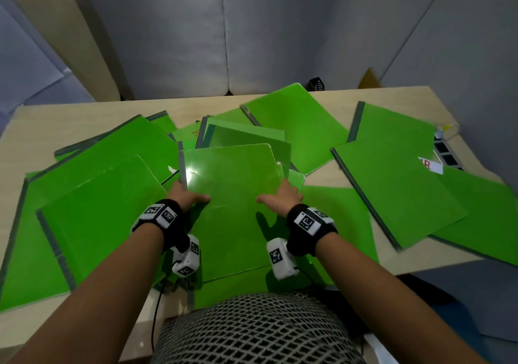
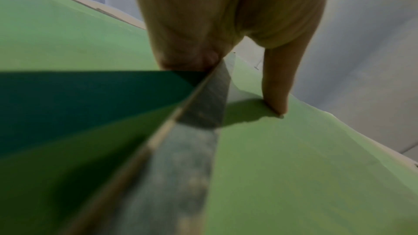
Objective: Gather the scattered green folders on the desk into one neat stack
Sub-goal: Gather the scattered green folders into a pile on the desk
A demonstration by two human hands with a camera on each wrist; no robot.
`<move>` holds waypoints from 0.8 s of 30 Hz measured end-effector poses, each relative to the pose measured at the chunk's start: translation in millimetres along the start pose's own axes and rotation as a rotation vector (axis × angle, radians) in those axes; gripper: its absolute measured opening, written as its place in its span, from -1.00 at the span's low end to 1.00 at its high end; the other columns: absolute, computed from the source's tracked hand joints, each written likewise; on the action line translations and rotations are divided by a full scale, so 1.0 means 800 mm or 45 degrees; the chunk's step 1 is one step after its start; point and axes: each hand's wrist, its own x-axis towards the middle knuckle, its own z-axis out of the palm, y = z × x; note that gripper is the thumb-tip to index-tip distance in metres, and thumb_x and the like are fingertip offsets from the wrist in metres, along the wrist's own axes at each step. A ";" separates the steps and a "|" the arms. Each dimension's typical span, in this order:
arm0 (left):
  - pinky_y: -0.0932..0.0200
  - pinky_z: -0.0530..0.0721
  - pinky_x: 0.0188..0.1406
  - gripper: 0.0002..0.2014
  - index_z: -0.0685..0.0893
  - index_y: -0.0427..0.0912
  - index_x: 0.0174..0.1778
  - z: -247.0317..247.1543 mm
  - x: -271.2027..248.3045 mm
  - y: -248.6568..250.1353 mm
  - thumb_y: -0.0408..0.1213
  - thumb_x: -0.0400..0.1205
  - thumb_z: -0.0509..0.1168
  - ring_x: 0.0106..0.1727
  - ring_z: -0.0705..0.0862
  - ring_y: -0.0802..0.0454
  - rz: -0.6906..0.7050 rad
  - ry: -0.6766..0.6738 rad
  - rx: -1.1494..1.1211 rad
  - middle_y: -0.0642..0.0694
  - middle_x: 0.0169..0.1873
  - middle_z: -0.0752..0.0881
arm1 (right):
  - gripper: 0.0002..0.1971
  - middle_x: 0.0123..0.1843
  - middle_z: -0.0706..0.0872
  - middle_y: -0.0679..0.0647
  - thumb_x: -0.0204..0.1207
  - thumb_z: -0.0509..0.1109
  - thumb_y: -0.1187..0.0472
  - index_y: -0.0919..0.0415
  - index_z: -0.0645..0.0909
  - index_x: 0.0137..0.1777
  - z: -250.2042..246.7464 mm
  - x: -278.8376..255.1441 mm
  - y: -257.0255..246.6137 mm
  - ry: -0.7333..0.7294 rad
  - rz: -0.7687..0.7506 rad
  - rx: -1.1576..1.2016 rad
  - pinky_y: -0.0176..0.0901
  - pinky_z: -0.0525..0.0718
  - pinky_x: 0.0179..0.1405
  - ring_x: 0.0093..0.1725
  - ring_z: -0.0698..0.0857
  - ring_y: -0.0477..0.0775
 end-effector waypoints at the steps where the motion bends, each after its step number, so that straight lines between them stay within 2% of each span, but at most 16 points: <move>1: -0.20 0.66 0.10 -0.12 0.40 -0.35 0.43 0.000 -0.014 0.006 -0.21 0.24 0.65 0.17 0.65 -0.35 0.001 0.017 0.035 -0.35 0.23 0.64 | -0.07 0.67 0.20 0.30 0.46 0.49 -0.05 0.22 0.04 0.68 -0.007 0.000 0.004 0.001 0.001 0.058 0.26 0.38 0.54 0.63 0.22 0.39; 3: -0.23 0.63 0.18 -0.18 0.35 -0.34 0.47 0.001 -0.018 0.008 -0.27 0.35 0.60 0.23 0.63 -0.36 -0.016 0.042 0.080 -0.35 0.27 0.61 | -0.17 0.60 0.32 0.30 0.49 0.47 0.02 0.27 0.14 0.63 -0.033 0.010 0.018 0.080 0.026 0.072 0.21 0.49 0.47 0.56 0.37 0.36; 5: -0.20 0.63 0.14 -0.18 0.30 -0.31 0.51 0.003 -0.018 0.008 -0.28 0.39 0.58 0.24 0.61 -0.36 -0.046 0.032 0.081 -0.34 0.28 0.59 | -0.19 0.57 0.34 0.31 0.49 0.46 -0.03 0.28 0.18 0.61 -0.071 0.027 0.043 0.278 0.096 -0.122 0.26 0.46 0.48 0.54 0.37 0.35; 7: -0.16 0.64 0.05 -0.18 0.31 -0.32 0.50 0.002 -0.017 0.008 -0.27 0.38 0.59 0.21 0.63 -0.35 -0.047 0.036 0.109 -0.34 0.26 0.60 | -0.08 0.63 0.26 0.33 0.44 0.48 -0.16 0.28 0.13 0.63 -0.110 0.045 0.076 0.438 0.203 -0.315 0.38 0.33 0.53 0.60 0.28 0.37; 9: -0.17 0.67 0.06 -0.19 0.37 -0.34 0.44 0.001 -0.010 0.008 -0.24 0.34 0.61 0.16 0.66 -0.35 -0.037 0.031 0.140 -0.35 0.22 0.63 | 0.10 0.70 0.08 0.37 0.37 0.47 -0.31 0.30 0.00 0.67 -0.139 0.060 0.114 0.468 0.347 -0.471 0.51 0.16 0.56 0.67 0.12 0.40; 10: -0.19 0.67 0.09 -0.20 0.38 -0.33 0.43 0.001 -0.008 0.007 -0.23 0.33 0.62 0.15 0.66 -0.34 -0.035 0.026 0.146 -0.34 0.21 0.64 | 0.17 0.70 0.04 0.39 0.33 0.47 -0.36 0.30 -0.04 0.68 -0.147 0.068 0.133 0.459 0.414 -0.475 0.53 0.15 0.55 0.68 0.08 0.43; 12: -0.23 0.64 0.19 -0.20 0.37 -0.33 0.44 0.001 -0.004 0.005 -0.23 0.35 0.61 0.19 0.64 -0.35 -0.037 0.034 0.145 -0.34 0.23 0.63 | 0.20 0.67 0.10 0.47 0.29 0.45 -0.42 0.31 -0.03 0.68 -0.156 0.081 0.158 0.432 0.474 -0.415 0.47 0.29 0.53 0.64 0.17 0.48; 14: -0.26 0.61 0.25 -0.19 0.34 -0.34 0.46 0.003 -0.005 0.005 -0.22 0.38 0.59 0.23 0.62 -0.36 -0.043 0.049 0.154 -0.35 0.25 0.60 | 0.12 0.59 0.27 0.52 0.36 0.38 -0.43 0.31 0.03 0.67 -0.158 0.093 0.166 0.417 0.439 -0.467 0.37 0.45 0.46 0.57 0.32 0.49; 18: -0.26 0.59 0.29 -0.17 0.31 -0.36 0.49 0.006 -0.005 0.005 -0.21 0.39 0.58 0.29 0.60 -0.37 -0.040 0.062 0.135 -0.38 0.32 0.57 | -0.14 0.37 0.61 0.42 0.57 0.29 -0.25 0.39 0.15 0.61 -0.157 0.099 0.158 0.413 0.276 -0.549 0.26 0.64 0.28 0.37 0.59 0.41; 21: -0.23 0.57 0.29 -0.18 0.28 -0.35 0.53 0.008 -0.007 0.001 -0.22 0.44 0.55 0.32 0.57 -0.37 -0.037 0.070 0.111 -0.37 0.35 0.54 | -0.42 0.24 0.69 0.39 0.70 0.19 -0.03 0.42 0.26 0.52 -0.149 0.093 0.150 0.389 0.179 -0.667 0.23 0.68 0.20 0.25 0.67 0.38; 24: -0.21 0.57 0.29 -0.19 0.27 -0.34 0.54 0.009 -0.013 0.001 -0.23 0.46 0.53 0.34 0.55 -0.36 -0.023 0.071 0.095 -0.36 0.37 0.52 | -0.56 0.21 0.70 0.44 0.71 0.03 0.35 0.49 0.18 0.56 -0.139 0.082 0.140 0.379 0.097 -0.773 0.20 0.68 0.15 0.20 0.70 0.42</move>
